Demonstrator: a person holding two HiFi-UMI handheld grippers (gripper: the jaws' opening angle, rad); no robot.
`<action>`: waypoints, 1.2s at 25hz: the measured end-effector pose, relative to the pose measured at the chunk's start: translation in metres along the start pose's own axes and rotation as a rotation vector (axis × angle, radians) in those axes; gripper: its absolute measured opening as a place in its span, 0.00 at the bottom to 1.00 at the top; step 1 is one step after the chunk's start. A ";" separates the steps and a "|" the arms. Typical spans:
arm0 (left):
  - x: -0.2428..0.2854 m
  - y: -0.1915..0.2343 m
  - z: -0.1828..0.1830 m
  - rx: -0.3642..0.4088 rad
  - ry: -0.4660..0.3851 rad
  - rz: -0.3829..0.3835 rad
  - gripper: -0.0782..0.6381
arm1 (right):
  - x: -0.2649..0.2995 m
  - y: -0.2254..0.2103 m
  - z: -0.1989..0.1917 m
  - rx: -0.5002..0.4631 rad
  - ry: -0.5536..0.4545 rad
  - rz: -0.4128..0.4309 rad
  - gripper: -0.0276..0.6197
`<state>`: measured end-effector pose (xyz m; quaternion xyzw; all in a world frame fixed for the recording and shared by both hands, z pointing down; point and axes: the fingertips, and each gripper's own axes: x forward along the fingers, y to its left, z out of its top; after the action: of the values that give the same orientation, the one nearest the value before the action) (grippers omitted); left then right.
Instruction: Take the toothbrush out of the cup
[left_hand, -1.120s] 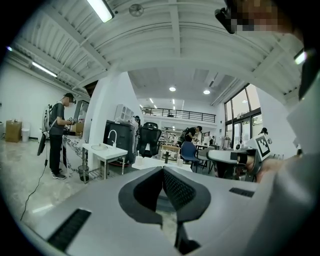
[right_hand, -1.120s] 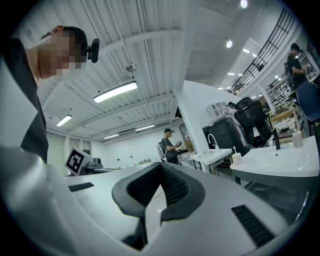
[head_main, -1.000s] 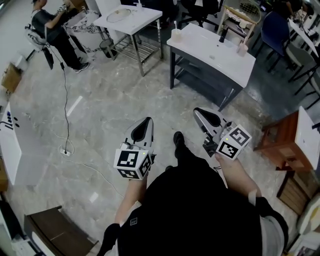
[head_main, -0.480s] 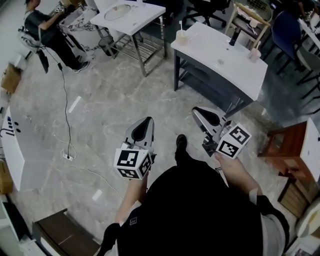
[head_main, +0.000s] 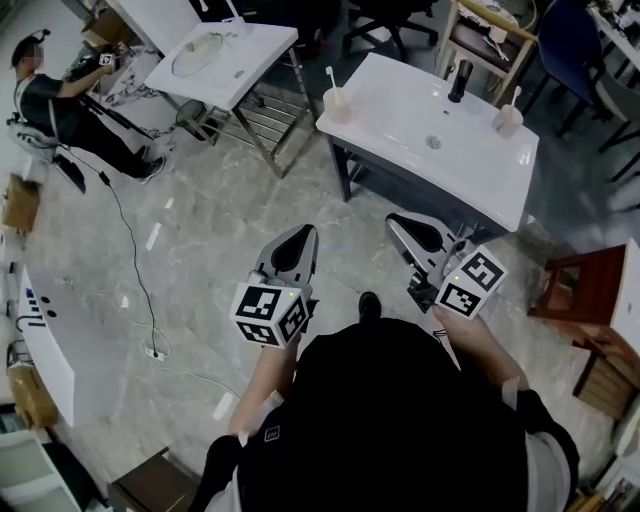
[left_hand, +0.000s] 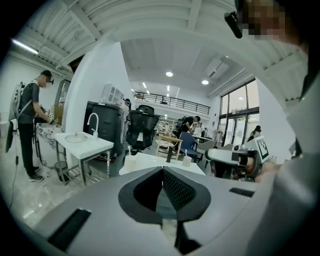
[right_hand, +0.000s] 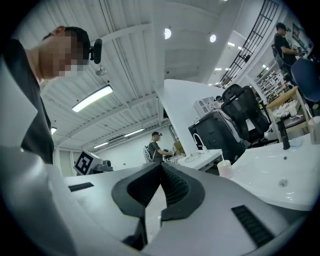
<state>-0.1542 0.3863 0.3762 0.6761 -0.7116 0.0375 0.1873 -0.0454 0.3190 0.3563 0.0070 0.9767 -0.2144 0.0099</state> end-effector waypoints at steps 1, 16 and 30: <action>0.014 0.000 0.006 0.008 -0.002 -0.013 0.13 | 0.000 -0.010 0.003 0.009 -0.008 -0.007 0.09; 0.173 0.035 0.045 0.003 0.038 -0.146 0.13 | 0.012 -0.139 0.027 0.099 -0.024 -0.182 0.09; 0.350 0.172 0.107 0.022 0.079 -0.122 0.14 | 0.136 -0.281 0.098 0.123 -0.011 -0.249 0.09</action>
<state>-0.3506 0.0361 0.4221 0.7183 -0.6606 0.0605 0.2098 -0.1851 0.0246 0.3821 -0.1147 0.9550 -0.2733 -0.0118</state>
